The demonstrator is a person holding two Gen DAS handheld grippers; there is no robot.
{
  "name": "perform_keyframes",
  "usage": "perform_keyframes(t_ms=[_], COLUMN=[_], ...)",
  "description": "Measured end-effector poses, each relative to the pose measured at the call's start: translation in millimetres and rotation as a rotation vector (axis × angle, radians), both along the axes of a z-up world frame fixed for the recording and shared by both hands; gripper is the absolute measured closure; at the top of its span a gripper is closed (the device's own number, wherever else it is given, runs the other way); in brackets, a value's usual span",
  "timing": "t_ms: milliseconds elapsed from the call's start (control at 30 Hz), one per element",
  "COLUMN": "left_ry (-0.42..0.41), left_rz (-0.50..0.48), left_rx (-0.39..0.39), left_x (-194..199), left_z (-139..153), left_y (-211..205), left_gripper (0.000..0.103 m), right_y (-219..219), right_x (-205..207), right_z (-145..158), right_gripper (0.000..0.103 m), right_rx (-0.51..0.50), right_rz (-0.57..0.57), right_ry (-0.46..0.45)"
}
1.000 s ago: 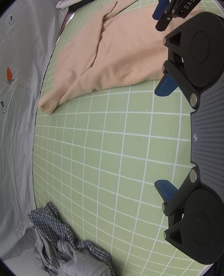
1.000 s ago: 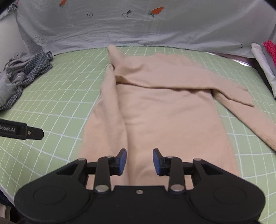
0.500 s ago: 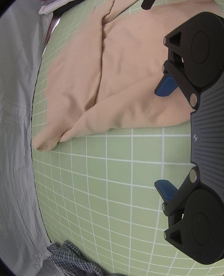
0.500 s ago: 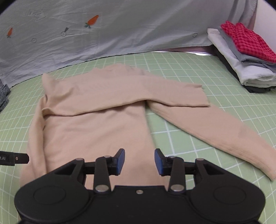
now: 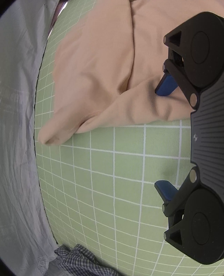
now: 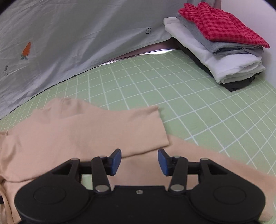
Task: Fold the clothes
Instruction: 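Grasp the other sleeve with the right gripper and lift it across the body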
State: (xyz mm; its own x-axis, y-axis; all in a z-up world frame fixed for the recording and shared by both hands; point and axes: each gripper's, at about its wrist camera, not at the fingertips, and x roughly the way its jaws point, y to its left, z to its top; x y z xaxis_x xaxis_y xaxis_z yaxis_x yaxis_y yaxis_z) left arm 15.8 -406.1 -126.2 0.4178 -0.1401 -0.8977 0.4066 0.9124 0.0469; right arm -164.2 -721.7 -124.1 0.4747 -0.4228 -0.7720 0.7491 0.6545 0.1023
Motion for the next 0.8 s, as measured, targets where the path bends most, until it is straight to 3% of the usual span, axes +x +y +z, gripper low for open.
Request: perform_keyframes(t_ms=[300,367,400,433,567,800], left_ry=[0.029,0.036,0.04,0.044,0.051,0.058], left_rz=[0.006,0.007,0.007,0.007,0.007,0.011], left_rx=[-0.017,-0.019,-0.02,-0.021,-0.023,-0.044], left_x=[4,5,6,6,8,8], left_z=[-1,-1,-1,-1,-1,-2], left_y=[3,4,4,4,5,10], left_gripper=[0.0,0.0,0.0,0.0,0.0,0.0], right_y=[-23,-22,-22,-22,-21,-53], right_x=[19,21,22,23,27,27], right_z=[-12,-12,-9,-7,4,56], right_gripper=[0.05,0.065,0.084,0.091,0.094,0.095], right_rx=[-0.032,-0.043,-0.049,-0.056,-0.086,-0.216], right_rz=[-0.005,0.021,0.039,0.057,0.119,-0.011], right_ry=[0.04,0.034,0.028,0.022,-0.008,-0.171])
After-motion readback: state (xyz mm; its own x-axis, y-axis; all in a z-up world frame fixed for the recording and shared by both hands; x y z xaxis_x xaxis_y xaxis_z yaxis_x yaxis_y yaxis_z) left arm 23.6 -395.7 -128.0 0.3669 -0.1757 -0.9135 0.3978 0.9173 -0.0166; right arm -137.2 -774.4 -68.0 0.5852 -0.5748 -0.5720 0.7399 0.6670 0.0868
